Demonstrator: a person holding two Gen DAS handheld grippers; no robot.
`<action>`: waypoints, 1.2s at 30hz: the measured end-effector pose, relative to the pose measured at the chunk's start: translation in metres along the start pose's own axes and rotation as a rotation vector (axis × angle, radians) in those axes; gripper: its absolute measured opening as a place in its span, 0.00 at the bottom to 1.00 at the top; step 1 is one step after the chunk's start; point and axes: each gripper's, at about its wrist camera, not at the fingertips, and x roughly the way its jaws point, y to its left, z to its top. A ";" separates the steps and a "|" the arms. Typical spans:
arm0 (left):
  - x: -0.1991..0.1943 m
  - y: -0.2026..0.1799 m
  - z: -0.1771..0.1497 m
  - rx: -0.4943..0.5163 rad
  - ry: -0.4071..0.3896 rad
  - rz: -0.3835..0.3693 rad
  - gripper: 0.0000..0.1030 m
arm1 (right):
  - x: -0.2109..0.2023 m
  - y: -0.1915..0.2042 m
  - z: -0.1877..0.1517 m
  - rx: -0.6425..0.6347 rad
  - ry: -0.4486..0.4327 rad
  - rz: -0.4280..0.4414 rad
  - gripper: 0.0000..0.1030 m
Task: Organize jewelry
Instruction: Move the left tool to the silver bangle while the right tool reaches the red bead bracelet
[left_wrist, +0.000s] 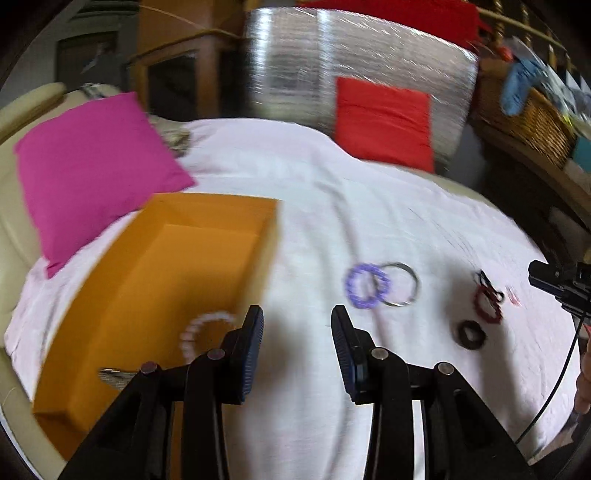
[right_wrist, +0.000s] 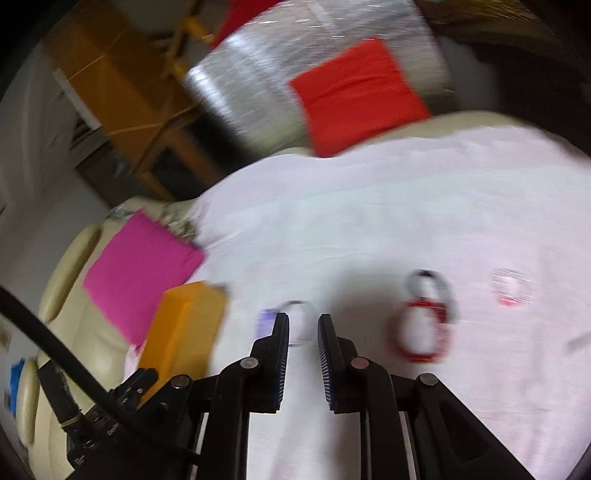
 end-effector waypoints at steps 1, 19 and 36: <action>0.004 -0.007 -0.002 0.010 0.011 -0.009 0.38 | -0.002 -0.011 0.003 0.025 0.004 -0.010 0.19; 0.083 -0.099 0.003 0.119 0.145 -0.177 0.38 | 0.035 -0.093 0.001 0.166 0.176 -0.035 0.36; 0.116 -0.112 0.014 0.188 0.123 -0.231 0.38 | 0.054 -0.073 -0.003 -0.018 0.125 -0.177 0.10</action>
